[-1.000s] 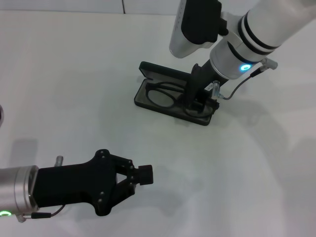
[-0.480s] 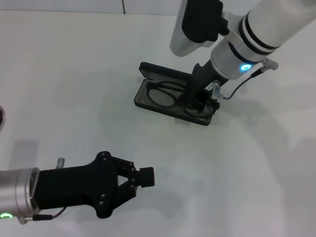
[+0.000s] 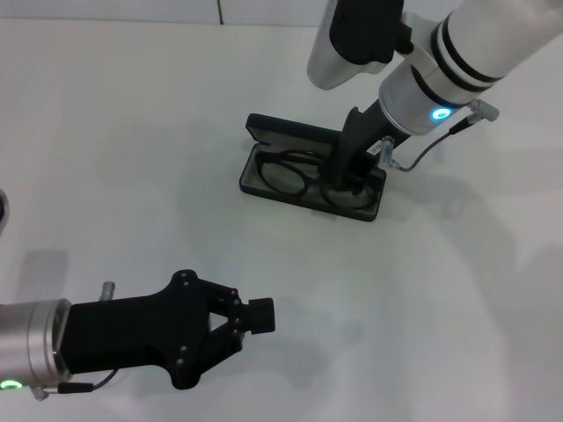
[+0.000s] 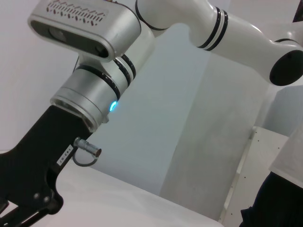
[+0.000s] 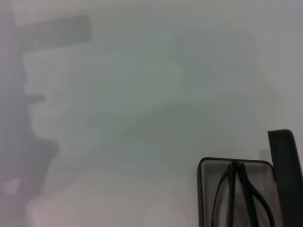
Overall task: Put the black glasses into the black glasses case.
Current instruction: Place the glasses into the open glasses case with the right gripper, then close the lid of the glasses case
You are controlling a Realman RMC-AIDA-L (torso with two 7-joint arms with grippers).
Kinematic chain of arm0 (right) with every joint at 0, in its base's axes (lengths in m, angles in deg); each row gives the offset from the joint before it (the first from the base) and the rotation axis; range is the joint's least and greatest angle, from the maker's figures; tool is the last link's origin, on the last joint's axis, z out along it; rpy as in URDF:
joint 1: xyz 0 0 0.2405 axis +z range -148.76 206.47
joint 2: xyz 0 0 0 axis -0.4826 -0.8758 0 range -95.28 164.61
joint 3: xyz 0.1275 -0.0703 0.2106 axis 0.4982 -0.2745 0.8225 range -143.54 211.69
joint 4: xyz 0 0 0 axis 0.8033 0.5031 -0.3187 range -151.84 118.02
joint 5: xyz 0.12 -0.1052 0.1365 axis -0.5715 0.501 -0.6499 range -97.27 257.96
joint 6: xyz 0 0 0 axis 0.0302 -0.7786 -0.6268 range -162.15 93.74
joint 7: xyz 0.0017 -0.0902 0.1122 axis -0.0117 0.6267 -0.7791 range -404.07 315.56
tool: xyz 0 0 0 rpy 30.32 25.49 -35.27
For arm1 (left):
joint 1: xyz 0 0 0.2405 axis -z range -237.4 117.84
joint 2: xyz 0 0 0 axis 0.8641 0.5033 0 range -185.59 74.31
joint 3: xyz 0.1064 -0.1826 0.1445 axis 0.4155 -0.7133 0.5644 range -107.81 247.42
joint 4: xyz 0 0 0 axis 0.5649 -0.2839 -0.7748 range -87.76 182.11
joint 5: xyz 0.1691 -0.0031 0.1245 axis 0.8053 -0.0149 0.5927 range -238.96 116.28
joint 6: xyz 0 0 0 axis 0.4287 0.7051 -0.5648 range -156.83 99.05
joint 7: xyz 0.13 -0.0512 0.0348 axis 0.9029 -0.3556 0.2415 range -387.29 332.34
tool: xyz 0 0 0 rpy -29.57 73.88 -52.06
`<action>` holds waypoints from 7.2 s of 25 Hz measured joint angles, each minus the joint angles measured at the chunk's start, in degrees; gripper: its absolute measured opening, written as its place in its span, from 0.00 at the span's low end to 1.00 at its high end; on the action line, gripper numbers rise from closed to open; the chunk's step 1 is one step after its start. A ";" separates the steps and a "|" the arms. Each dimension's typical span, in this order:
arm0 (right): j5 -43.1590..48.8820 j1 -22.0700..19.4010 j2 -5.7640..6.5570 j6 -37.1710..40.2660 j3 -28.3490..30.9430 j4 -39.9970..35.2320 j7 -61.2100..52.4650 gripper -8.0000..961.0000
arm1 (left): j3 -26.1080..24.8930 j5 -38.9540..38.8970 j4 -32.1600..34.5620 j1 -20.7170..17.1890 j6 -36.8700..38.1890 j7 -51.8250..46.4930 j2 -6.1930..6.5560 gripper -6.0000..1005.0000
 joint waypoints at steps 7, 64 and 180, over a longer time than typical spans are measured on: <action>0.91 -3.22 0.26 0.31 0.36 -6.61 -0.50 0.14 | 0.00 0.00 0.00 -0.03 0.06 0.00 0.00 0.06; -24.57 -34.02 1.19 18.19 41.39 1.42 34.22 0.14 | 0.00 -8.02 3.67 16.09 -21.38 -1.20 0.24 0.06; -37.29 -39.96 1.02 13.26 41.07 6.45 45.56 0.14 | 41.06 -38.50 0.87 18.21 -57.14 -0.22 -1.84 0.06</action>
